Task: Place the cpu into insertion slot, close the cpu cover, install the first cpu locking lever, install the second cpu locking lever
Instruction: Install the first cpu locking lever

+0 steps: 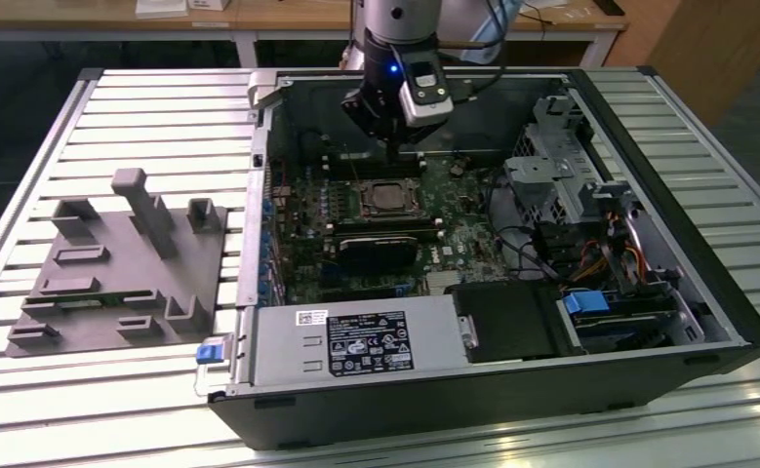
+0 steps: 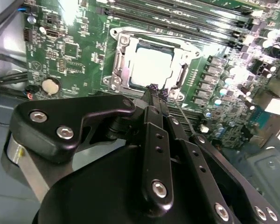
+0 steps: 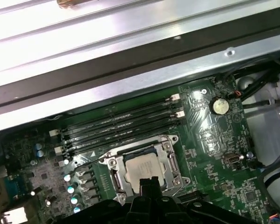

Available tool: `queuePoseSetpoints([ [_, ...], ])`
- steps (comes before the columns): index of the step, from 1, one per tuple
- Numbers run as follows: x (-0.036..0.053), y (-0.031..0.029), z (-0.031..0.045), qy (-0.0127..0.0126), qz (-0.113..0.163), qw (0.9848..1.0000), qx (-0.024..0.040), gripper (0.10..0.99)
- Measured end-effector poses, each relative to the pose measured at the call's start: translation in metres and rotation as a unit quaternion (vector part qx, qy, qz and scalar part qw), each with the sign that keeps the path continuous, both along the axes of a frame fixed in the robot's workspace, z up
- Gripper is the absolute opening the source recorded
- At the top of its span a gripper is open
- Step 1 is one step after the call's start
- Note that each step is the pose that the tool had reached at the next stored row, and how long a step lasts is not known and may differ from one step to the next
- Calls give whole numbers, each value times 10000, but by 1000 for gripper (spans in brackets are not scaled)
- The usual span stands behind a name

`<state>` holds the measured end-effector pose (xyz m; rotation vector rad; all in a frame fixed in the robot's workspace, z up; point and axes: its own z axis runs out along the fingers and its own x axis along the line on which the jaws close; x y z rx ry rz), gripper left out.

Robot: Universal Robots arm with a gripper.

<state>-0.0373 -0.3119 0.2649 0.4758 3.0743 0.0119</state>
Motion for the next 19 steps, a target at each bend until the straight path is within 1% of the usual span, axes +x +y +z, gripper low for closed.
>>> queuePoseSetpoints([
  [1,-8,0,-1,0,34,10000,0,106],
  [4,-9,0,-4,0,297,9996,0,106],
  [9,-15,0,-12,0,713,9975,0,106],
  [14,-104,0,-19,0,800,9968,3,106],
  [16,-104,0,-20,0,967,9953,3,106],
  [19,-104,0,-24,0,1238,9923,4,106],
])
